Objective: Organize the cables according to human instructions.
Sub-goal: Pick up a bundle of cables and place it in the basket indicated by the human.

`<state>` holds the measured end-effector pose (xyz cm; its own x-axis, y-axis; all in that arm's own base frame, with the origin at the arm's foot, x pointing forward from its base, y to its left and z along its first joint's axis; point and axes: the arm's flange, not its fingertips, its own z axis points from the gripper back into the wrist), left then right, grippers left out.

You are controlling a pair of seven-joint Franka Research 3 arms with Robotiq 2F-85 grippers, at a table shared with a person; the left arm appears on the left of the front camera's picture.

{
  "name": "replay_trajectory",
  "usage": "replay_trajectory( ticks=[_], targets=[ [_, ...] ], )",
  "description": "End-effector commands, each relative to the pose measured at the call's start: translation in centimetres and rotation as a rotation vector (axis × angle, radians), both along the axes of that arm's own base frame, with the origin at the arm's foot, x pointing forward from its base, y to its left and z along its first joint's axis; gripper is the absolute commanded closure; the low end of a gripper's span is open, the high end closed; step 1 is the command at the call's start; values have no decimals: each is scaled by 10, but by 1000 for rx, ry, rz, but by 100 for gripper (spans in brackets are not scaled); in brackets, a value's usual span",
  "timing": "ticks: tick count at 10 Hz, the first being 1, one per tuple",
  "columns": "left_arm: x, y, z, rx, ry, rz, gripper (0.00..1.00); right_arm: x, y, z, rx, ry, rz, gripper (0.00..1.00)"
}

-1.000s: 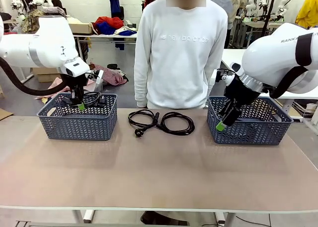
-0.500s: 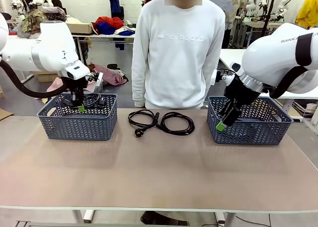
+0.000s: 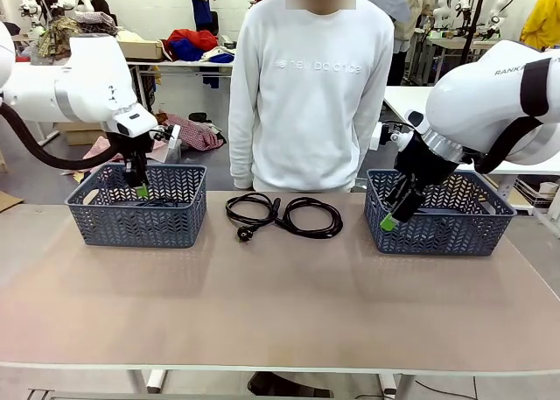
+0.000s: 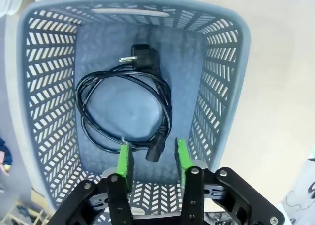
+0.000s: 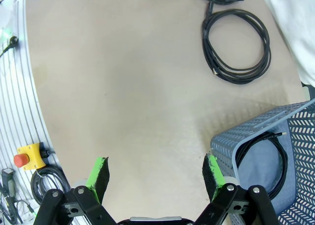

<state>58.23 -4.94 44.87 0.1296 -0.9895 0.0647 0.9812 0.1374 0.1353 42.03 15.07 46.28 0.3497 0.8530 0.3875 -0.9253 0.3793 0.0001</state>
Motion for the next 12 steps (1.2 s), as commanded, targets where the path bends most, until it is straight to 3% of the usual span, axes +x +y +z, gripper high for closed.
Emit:
replay_trajectory(
  ticks=[1, 2, 3, 4, 5, 12],
  targets=[
    [4, 1, 10, -7, 35, -2, 42, 0, 0, 1, -3, 0, -13, 0],
    [4, 1, 13, -5, 49, -14, 8, 0, 0, 1, -3, 0, -13, 0],
    [5, 0, 16, -10, 57, -19, 22, 0, 0, 1, -3, 0, -13, 0],
    [4, 0, 18, -6, 62, -18, 0, 0, 0, 1, -3, 0, -13, 0],
    [3, 0, 19, -7, 64, -16, 3, 0, 0, 1, -3, 0, -13, 0],
    [0, -3, 17, -2, 57, -8, 0, 0, 0, 1, -3, 0, -13, 0]
  ],
)
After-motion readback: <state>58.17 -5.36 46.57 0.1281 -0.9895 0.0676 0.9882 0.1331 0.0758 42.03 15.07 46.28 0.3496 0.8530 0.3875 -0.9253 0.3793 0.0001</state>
